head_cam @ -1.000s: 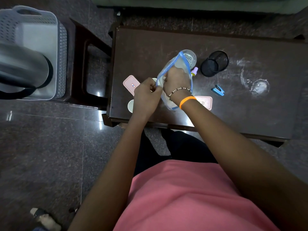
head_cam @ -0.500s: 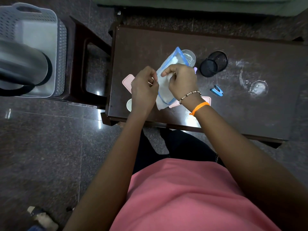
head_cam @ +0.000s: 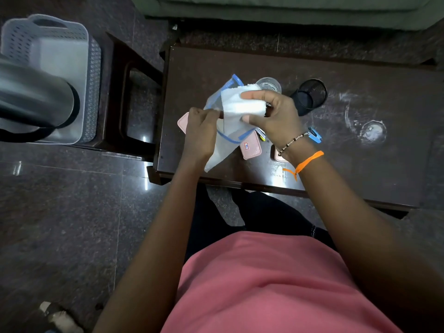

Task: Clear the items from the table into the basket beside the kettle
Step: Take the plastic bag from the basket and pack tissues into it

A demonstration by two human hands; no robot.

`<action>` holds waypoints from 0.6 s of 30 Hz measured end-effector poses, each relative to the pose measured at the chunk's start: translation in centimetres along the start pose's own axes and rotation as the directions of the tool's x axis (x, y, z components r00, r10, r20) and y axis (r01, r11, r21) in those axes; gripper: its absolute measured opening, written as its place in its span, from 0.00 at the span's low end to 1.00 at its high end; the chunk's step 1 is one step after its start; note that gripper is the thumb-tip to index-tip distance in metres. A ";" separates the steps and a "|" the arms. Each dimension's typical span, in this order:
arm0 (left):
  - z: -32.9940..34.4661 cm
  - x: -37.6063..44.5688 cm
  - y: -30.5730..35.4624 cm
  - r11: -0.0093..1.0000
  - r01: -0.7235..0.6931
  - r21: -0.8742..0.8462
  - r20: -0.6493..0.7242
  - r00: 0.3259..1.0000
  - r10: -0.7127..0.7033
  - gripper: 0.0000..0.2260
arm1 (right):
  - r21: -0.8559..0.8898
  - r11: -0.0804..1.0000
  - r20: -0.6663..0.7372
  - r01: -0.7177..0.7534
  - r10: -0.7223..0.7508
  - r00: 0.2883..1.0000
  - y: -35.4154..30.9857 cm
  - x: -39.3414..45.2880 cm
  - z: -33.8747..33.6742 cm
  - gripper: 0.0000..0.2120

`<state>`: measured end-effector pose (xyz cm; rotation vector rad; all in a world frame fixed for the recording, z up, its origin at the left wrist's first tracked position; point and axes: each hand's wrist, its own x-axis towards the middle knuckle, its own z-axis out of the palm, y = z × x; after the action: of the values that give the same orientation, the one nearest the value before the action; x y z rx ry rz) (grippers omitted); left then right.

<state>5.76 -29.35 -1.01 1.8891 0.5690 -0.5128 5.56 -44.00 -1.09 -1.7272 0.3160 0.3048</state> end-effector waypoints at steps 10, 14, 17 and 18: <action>0.0 -0.1 0.5 0.998 -0.060 0.029 0.031 0.998 0.059 0.26 | 0.219 0.976 -0.002 -0.018 0.019 1.000 -0.6 0.8 -1.8 0.07; 0.6 -0.1 1.4 0.993 -0.119 -0.026 0.092 0.988 0.121 0.19 | 0.111 0.987 0.116 -0.117 0.104 0.988 0.0 1.3 -2.3 0.10; 1.8 0.7 1.5 0.994 -0.109 -0.001 0.101 0.989 0.108 0.09 | 0.245 0.945 0.101 -0.214 0.195 0.976 0.5 1.3 -2.5 0.09; 2.2 0.9 1.6 0.996 -0.079 -0.052 0.073 0.994 0.082 0.06 | 0.303 0.922 0.090 -0.241 0.224 0.970 0.7 1.3 -2.6 0.11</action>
<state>7.25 -31.75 -1.17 1.8310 0.4506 -0.5103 6.55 -46.71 -1.73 -1.3681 0.5051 0.4498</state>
